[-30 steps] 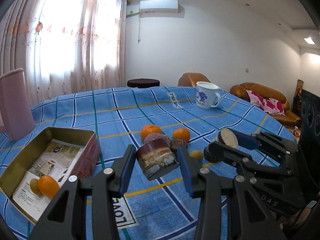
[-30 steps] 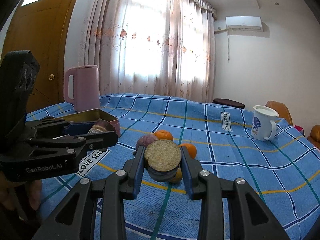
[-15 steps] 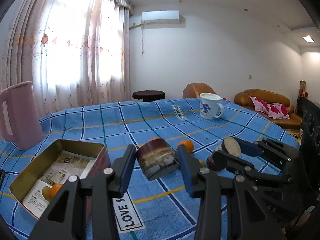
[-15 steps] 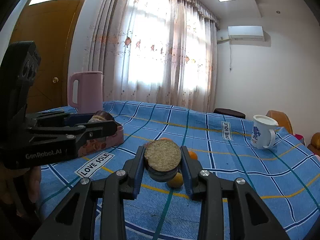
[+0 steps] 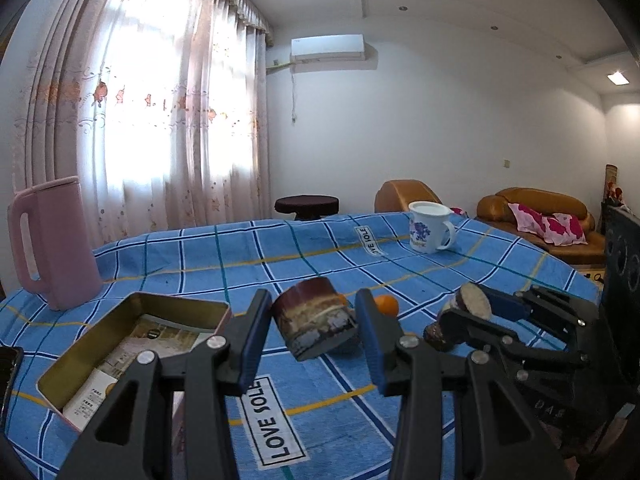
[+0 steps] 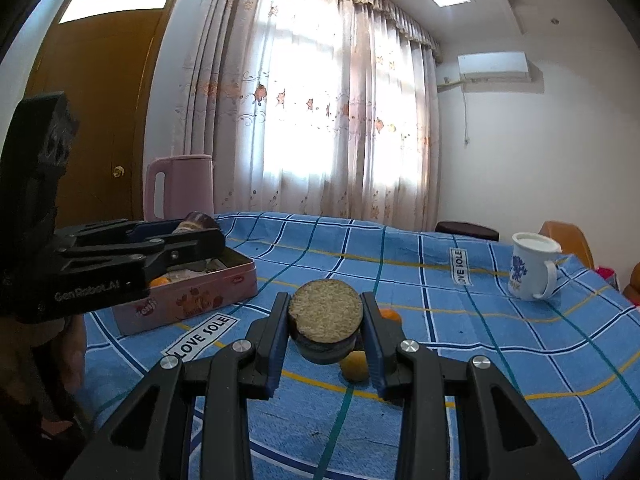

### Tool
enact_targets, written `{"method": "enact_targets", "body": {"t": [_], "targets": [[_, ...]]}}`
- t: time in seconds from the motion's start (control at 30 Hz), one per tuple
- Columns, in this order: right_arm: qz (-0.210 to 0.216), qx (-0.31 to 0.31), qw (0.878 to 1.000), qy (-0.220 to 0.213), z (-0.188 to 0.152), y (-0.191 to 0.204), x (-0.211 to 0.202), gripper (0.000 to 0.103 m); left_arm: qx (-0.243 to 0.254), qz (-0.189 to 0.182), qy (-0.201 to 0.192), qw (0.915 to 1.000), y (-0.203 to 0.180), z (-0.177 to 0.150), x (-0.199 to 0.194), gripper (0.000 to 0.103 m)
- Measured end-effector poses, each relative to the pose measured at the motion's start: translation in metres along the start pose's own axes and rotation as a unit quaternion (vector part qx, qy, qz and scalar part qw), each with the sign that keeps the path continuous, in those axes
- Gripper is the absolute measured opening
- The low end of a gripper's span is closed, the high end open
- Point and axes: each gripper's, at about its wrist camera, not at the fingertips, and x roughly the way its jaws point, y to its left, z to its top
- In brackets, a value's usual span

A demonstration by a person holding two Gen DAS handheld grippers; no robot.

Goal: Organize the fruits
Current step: 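Lift and carry the brown jar with the left tool while the right tool carries the can toward the tin, then lower and release the brown jar with the left tool while the right tool releases the can in the tin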

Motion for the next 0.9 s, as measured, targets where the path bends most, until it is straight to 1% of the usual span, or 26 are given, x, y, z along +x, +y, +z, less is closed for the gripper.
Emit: {"method": "enact_targets", "body": {"t": [0.2,0.4,0.7,0.8,0.9], "targets": [[0.012,-0.011,1.000,0.008,0.012,0.007,0.007,0.036,-0.011,0.012,0.009,0.9998,0.015,0.001,0.000,0.045],[0.037,-0.026,0.999,0.017,0.030,0.023,0.023,0.036,-0.026,0.027,0.020,0.9991,0.035,0.001,0.001,0.045],[0.082,-0.056,0.994,0.038,0.063,0.063,0.066,0.036,-0.053,0.058,0.034,0.9963,0.086,0.002,0.008,0.045],[0.096,-0.062,0.992,0.047,0.068,0.078,0.083,0.036,-0.054,0.071,0.043,0.9951,0.100,0.001,0.011,0.045],[0.109,-0.066,0.990,0.059,0.071,0.092,0.101,0.036,-0.058,0.076,0.055,0.9939,0.113,0.001,0.013,0.045]]}}
